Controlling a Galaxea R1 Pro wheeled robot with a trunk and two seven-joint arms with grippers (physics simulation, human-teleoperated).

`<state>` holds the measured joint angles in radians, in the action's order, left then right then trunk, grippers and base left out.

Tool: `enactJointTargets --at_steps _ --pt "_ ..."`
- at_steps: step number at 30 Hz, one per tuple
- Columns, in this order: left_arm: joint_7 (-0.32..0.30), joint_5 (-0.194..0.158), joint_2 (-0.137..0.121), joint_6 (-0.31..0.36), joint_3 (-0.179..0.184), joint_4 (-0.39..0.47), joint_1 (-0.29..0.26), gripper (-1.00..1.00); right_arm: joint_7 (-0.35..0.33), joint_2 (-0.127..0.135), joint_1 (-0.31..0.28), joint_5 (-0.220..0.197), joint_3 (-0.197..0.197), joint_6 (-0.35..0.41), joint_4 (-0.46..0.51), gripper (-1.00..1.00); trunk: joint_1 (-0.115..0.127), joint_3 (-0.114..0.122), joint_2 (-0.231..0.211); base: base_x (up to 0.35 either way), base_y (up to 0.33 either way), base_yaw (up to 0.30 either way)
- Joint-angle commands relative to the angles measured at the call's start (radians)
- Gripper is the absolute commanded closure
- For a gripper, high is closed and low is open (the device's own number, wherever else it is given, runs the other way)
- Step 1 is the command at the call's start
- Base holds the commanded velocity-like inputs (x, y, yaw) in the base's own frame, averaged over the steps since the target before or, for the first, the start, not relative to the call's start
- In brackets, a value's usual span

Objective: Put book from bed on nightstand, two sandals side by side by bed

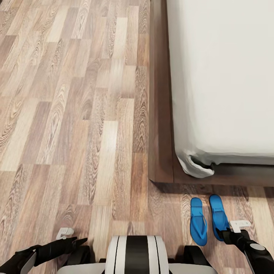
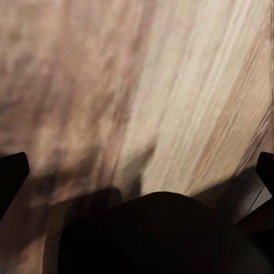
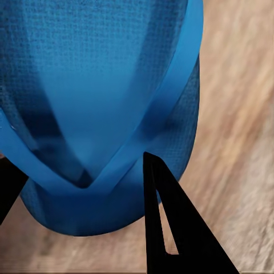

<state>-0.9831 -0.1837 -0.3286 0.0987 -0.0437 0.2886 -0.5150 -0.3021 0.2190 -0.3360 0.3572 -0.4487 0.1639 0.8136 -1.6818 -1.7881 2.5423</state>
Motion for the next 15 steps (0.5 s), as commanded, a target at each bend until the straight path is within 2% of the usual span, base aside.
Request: enactJointTargets --at_steps 1,15 --pt "-0.005 -0.002 0.000 0.010 -0.004 0.000 0.000 -1.00 -0.008 -0.001 0.001 0.012 -0.004 0.003 0.001 1.00 0.000 0.003 0.000 0.000 0.000 0.000" --pt "-0.005 -0.002 0.000 0.010 -0.004 0.000 0.000 -1.00 -0.008 -0.001 0.000 0.012 -0.004 0.003 0.001 1.00 0.001 0.007 0.000 -0.005 0.000 0.000"
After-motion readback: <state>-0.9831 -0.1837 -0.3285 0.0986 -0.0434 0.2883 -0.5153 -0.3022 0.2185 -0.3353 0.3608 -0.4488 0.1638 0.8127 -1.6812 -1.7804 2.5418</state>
